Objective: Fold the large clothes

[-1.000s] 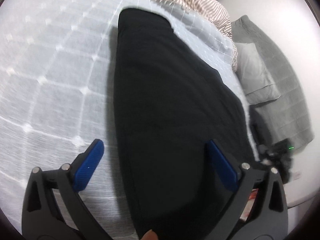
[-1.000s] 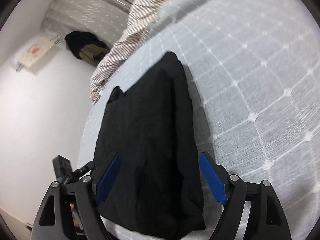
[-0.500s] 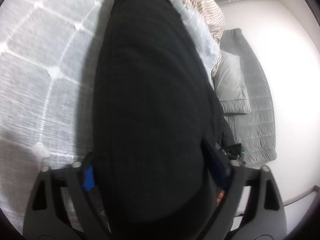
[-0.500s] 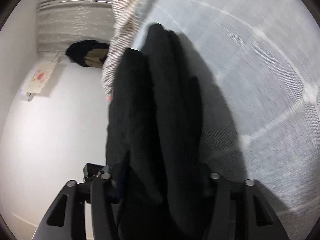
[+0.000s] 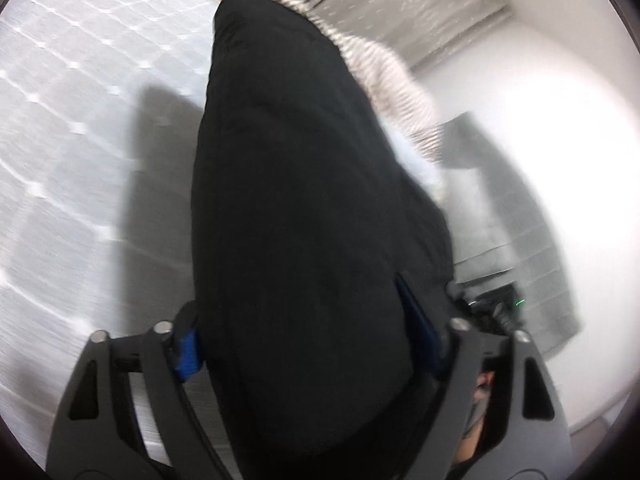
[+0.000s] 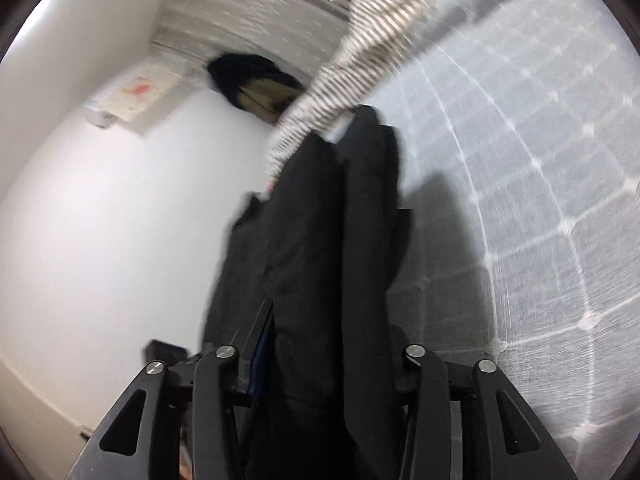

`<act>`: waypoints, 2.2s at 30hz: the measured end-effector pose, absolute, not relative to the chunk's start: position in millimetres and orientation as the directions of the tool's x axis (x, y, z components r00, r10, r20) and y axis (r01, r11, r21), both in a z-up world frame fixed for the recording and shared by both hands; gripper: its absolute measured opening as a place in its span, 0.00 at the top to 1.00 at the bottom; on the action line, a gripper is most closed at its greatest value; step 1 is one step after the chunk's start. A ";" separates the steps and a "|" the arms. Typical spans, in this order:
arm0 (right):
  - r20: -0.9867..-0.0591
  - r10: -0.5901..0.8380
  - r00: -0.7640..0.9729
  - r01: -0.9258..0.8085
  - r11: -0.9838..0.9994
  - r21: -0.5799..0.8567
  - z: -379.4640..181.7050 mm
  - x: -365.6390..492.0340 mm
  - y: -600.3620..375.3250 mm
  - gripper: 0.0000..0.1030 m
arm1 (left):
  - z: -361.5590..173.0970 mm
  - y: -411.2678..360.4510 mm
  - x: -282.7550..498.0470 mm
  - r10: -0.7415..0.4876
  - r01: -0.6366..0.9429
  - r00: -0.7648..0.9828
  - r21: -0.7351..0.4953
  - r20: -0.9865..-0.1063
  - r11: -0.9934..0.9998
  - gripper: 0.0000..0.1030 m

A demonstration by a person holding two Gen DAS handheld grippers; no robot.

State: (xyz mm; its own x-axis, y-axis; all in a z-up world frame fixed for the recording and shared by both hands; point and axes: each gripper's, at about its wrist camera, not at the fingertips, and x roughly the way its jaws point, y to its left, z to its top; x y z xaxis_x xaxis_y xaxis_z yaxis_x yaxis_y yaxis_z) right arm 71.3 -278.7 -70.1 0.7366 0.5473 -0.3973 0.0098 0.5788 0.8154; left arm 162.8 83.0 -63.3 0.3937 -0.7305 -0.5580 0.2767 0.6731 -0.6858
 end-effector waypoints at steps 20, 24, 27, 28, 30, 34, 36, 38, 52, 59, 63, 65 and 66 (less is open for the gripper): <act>-0.621 0.294 0.726 0.073 0.866 0.495 -21.4 18.0 -216.5 0.23 | -46.1 93.5 87.8 -0.179 0.148 0.621 -0.111 -0.763 0.983 0.03; -0.703 0.197 0.683 0.064 0.943 0.326 -22.9 4.8 -181.7 0.19 | -39.8 74.7 57.2 -0.128 0.109 0.627 -0.076 -0.768 0.991 0.01; -0.731 0.148 0.666 0.057 0.967 0.248 -24.8 -6.8 -164.5 0.18 | -43.1 63.9 40.7 -0.127 0.093 0.599 -0.088 -0.791 0.992 0.01; -0.737 0.136 0.662 0.049 0.973 0.223 -25.8 -11.2 -158.9 0.18 | -46.1 60.2 35.8 -0.125 0.089 0.593 -0.089 -0.796 0.992 0.01; -0.745 0.115 0.657 0.036 0.982 0.184 -27.9 -18.6 -150.1 0.18 | -49.6 54.9 23.8 -0.120 0.083 0.586 -0.088 -0.801 0.993 0.01; -0.766 0.064 0.640 0.033 0.993 0.111 -37.9 -26.0 -140.4 0.18 | -64.1 38.5 5.6 -0.093 0.090 0.564 -0.050 -0.821 0.995 0.01; -0.774 0.030 0.632 0.027 0.998 0.061 -42.9 -26.8 -136.1 0.18 | -68.4 33.9 1.5 -0.081 0.088 0.561 -0.038 -0.824 0.995 0.01; -0.782 -0.004 0.623 0.023 1.000 0.013 -48.7 -24.8 -134.0 0.18 | -71.7 31.2 -0.1 -0.070 0.079 0.563 -0.030 -0.823 0.996 0.01; -0.799 -0.045 0.600 0.014 0.999 -0.046 -66.1 -14.8 -133.9 0.18 | -74.8 28.8 -5.5 -0.055 0.046 0.572 -0.035 -0.819 0.998 0.01; -0.804 -0.045 0.593 0.014 0.999 -0.045 -68.3 -11.2 -134.2 0.18 | -75.7 29.7 -5.5 -0.062 0.048 0.566 -0.042 -0.822 0.998 0.01; -0.805 -0.045 0.591 0.015 0.999 -0.044 -69.2 -10.1 -134.6 0.18 | -75.5 30.5 -4.9 -0.065 0.053 0.563 -0.043 -0.824 0.998 0.01; -0.805 -0.045 0.592 0.016 0.999 -0.044 -69.4 -9.9 -134.6 0.18 | -75.7 30.6 -4.6 -0.064 0.054 0.562 -0.041 -0.825 0.998 0.01; -0.805 -0.044 0.592 0.016 0.999 -0.043 -69.5 -9.7 -134.7 0.18 | -75.7 30.4 -4.7 -0.065 0.054 0.562 -0.042 -0.825 0.998 0.01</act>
State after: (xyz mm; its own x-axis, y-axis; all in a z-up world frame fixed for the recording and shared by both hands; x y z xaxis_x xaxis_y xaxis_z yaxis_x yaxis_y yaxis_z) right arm -9.7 -134.7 -69.5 0.5917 -0.0440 -0.8049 0.0155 0.9989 -0.0432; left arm -4.7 30.4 -75.7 0.5618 -0.0648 -0.8247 0.0540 0.9977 -0.0416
